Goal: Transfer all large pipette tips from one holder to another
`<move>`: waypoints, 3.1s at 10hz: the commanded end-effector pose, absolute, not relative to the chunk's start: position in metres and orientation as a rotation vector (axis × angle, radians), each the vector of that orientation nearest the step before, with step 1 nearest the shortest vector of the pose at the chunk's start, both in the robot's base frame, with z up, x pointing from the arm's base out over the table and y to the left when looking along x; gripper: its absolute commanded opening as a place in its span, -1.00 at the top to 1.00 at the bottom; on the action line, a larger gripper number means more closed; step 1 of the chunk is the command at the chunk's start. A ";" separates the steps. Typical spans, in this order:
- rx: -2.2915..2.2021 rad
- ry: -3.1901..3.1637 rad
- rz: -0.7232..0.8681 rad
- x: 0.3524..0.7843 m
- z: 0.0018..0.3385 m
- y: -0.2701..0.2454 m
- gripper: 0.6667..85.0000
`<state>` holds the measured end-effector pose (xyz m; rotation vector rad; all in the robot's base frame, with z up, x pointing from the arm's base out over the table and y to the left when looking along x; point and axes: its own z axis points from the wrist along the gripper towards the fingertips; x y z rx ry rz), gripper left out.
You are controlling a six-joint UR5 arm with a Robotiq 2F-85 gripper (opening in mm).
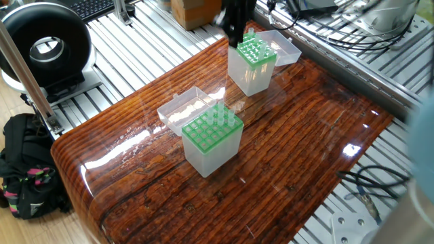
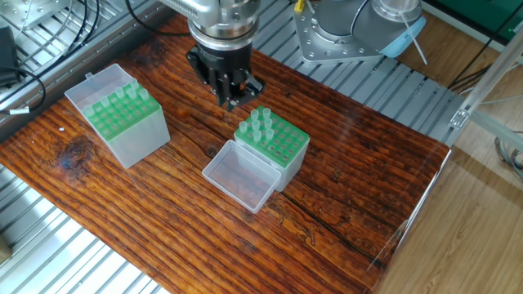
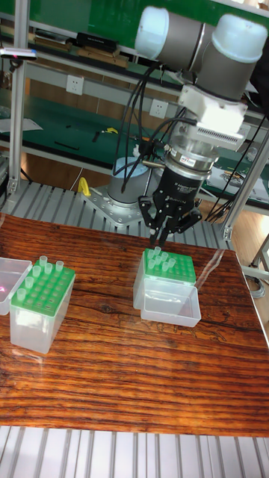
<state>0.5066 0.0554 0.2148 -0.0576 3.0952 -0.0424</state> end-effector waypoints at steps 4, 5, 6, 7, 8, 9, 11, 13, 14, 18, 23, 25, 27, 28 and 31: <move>0.144 3.106 0.016 0.492 0.188 0.069 0.45; 0.157 3.088 0.008 0.492 0.184 0.071 0.45; 0.164 3.080 0.016 0.491 0.183 0.073 0.45; 0.161 3.073 0.019 0.493 0.185 0.074 0.45; 0.152 3.068 0.030 0.498 0.187 0.076 0.42; 0.138 3.088 0.022 0.493 0.186 0.074 0.39; 0.100 3.134 0.004 0.481 0.186 0.072 0.38; 0.081 3.137 -0.022 0.480 0.186 0.068 0.36; 0.060 3.123 -0.053 0.484 0.186 0.062 0.36; 0.070 3.163 -0.033 0.471 0.184 0.074 0.32; 0.078 3.122 0.002 0.484 0.163 0.080 0.29; 0.077 3.119 -0.002 0.484 0.160 0.081 0.29; 0.077 3.117 -0.012 0.487 0.163 0.076 0.30; 0.065 3.118 -0.024 0.490 0.167 0.071 0.30; 0.044 3.112 -0.017 0.498 0.163 0.061 0.30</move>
